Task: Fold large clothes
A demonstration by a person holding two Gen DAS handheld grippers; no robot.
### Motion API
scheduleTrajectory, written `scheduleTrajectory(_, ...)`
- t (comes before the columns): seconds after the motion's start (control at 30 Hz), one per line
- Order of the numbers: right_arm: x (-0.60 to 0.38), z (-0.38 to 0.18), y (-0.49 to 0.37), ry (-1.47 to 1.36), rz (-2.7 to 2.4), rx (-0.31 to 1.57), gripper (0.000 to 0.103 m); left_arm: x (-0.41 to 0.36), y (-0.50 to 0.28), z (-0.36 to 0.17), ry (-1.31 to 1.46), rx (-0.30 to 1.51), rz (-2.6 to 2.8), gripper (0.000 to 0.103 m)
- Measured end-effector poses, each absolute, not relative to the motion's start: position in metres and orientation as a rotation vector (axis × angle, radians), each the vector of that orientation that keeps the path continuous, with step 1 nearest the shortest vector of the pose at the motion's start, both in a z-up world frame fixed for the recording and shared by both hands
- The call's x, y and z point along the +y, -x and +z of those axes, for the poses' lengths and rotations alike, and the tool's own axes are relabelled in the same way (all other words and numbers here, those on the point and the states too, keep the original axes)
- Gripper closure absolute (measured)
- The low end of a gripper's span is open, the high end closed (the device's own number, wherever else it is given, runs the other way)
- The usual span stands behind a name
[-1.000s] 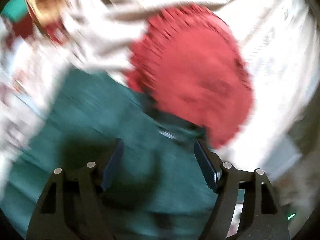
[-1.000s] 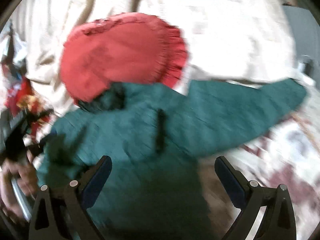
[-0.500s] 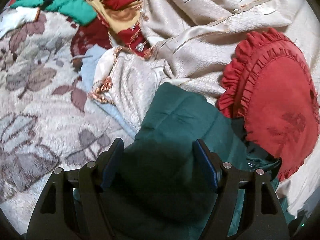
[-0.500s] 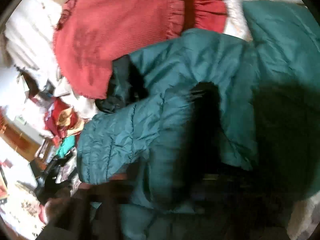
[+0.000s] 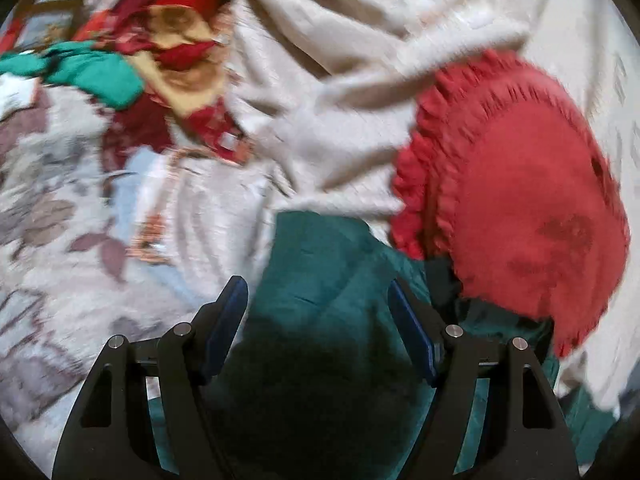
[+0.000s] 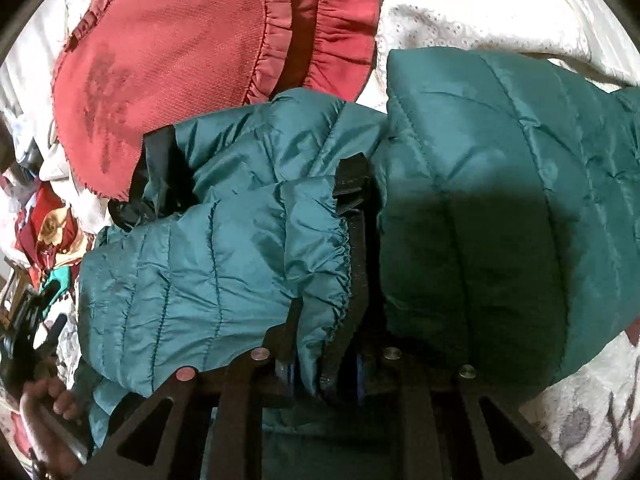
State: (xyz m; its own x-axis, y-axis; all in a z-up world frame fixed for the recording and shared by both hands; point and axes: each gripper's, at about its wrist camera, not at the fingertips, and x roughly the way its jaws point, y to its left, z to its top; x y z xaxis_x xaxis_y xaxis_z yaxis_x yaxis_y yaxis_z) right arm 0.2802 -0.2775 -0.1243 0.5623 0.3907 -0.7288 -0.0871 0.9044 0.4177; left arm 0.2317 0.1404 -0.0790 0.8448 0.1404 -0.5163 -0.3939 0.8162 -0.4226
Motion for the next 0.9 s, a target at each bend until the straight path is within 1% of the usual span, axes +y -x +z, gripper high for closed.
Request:
scheduleTrajectory(0.07,-0.290,-0.113,-0.274,-0.387,0.298,0.899,0.082,0.140,-0.248,-0.094,0.550,0.580,0.267,0.030)
scheduleTrajectory(0.13,-0.308,-0.091,-0.261,-0.403,0.289,0.821,0.077,0.146,-0.252,-0.104,0.592,0.629,0.273,0.030)
scheduleTrajectory(0.17,-0.310,-0.074,-0.253,-0.397,0.276,0.752,0.067,0.151,-0.252,-0.105,0.614,0.630,0.278,0.030)
scheduleTrajectory(0.2,-0.310,-0.061,-0.246,-0.376,0.254,0.698,0.051,0.152,-0.251,-0.105,0.620,0.628,0.279,0.030)
scheduleTrajectory(0.27,-0.297,-0.036,-0.232,-0.275,0.189,0.606,0.040,0.152,-0.251,-0.105,0.613,0.631,0.277,0.030)
scheduleTrajectory(0.3,-0.282,-0.030,-0.229,-0.217,0.198,0.595,0.040,0.151,-0.251,-0.104,0.604,0.631,0.279,0.030)
scheduleTrajectory(0.37,-0.253,-0.036,-0.236,-0.166,0.307,0.667,0.040,0.150,-0.252,-0.104,0.593,0.634,0.283,0.030)
scheduleTrajectory(0.43,-0.225,-0.065,-0.253,-0.146,0.402,0.808,0.043,0.149,-0.252,-0.104,0.590,0.635,0.285,0.030)
scheduleTrajectory(0.47,-0.220,-0.077,-0.259,-0.134,0.398,0.845,0.050,0.150,-0.252,-0.104,0.588,0.635,0.285,0.030)
scheduleTrajectory(0.53,-0.218,-0.106,-0.276,-0.088,0.352,0.941,0.051,0.149,-0.253,-0.107,0.589,0.650,0.276,0.030)
scheduleTrajectory(0.57,-0.228,-0.121,-0.284,-0.099,0.311,0.975,0.058,0.148,-0.255,-0.110,0.588,0.665,0.271,0.030)
scheduleTrajectory(0.6,-0.240,-0.126,-0.289,-0.171,0.322,0.988,0.064,0.147,-0.256,-0.110,0.582,0.673,0.276,0.030)
scheduleTrajectory(0.67,-0.250,-0.119,-0.291,-0.194,0.298,0.983,0.073,0.145,-0.256,-0.110,0.569,0.679,0.283,0.030)
scheduleTrajectory(0.8,-0.235,-0.088,-0.283,-0.127,0.319,0.848,0.071,0.145,-0.256,-0.110,0.558,0.686,0.290,0.030)
scheduleTrajectory(0.83,-0.229,-0.087,-0.283,-0.108,0.342,0.841,0.070,0.145,-0.256,-0.110,0.553,0.689,0.292,0.030)
scheduleTrajectory(0.9,-0.217,-0.104,-0.291,-0.030,0.336,0.900,0.068,0.144,-0.255,-0.111,0.547,0.691,0.290,0.030)
